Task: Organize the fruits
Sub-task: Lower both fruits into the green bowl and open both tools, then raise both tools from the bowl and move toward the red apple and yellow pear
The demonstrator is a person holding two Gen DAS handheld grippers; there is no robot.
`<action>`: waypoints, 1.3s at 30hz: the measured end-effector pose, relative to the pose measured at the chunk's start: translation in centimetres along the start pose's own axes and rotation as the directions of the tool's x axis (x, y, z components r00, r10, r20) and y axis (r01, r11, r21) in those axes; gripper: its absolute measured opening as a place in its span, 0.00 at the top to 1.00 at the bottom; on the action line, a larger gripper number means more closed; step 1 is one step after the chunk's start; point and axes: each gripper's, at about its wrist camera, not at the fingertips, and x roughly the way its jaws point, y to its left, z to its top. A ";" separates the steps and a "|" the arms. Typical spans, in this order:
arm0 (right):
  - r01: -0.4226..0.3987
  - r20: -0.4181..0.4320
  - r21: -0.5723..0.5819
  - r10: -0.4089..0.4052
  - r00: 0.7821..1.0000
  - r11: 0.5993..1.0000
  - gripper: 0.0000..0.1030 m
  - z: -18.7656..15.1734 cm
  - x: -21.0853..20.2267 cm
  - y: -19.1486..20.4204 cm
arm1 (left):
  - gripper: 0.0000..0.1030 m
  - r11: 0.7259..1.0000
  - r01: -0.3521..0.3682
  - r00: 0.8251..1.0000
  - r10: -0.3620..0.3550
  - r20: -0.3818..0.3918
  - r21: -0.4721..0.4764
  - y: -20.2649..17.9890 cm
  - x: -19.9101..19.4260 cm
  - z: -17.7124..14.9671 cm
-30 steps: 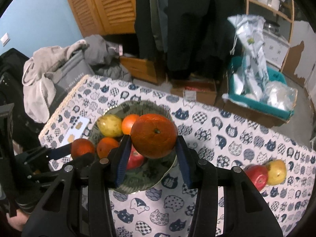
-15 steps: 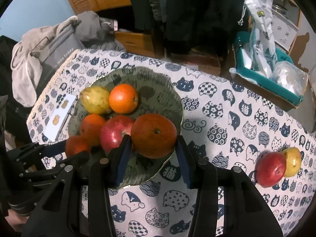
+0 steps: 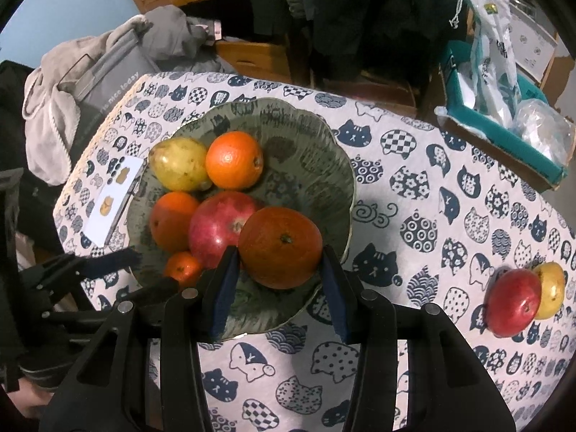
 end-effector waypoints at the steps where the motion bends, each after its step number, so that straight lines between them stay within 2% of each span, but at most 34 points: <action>1: -0.005 -0.004 0.004 0.005 1.000 1.000 0.56 0.0 0.1 0.0 | 0.34 1.000 0.000 1.000 0.000 0.003 0.000 0.0 -0.1 0.0; 7: -0.013 -0.027 0.000 0.013 1.000 1.000 0.54 0.0 0.5 0.2 | 0.34 1.000 -0.008 1.000 0.009 0.019 -0.017 0.5 -0.8 0.3; 11: -0.011 -0.004 -0.012 0.011 1.000 1.000 0.40 0.2 -0.1 0.6 | 0.34 1.000 -0.011 0.999 0.012 0.038 -0.026 0.7 -1.4 0.5; 17: 0.005 0.036 -0.006 -0.005 0.999 1.000 0.40 0.7 -1.6 0.6 | 0.34 1.000 -0.009 0.998 0.011 0.066 -0.027 0.6 -2.4 0.7; 22: 0.050 0.088 -0.005 -0.050 0.995 0.999 0.38 0.9 -3.5 0.5 | 0.32 0.999 0.000 0.995 0.003 0.097 -0.033 0.3 -3.6 1.0; 25: 0.077 0.122 -0.002 -0.076 0.990 0.997 0.34 0.9 -4.8 0.4 | 0.27 1.000 -0.002 0.992 0.005 0.126 -0.027 -0.1 -4.5 1.2; 29: 0.098 0.163 0.012 -0.098 0.982 0.995 0.31 1.0 -6.6 0.1 | 0.27 1.000 0.002 0.988 0.000 0.157 -0.015 -0.7 -5.8 1.5; 39: 0.166 0.271 0.032 -0.168 0.948 0.986 0.30 0.5 -11.4 -0.8 | 0.22 1.000 0.000 0.965 -0.006 0.263 0.020 -2.5 -9.9 1.8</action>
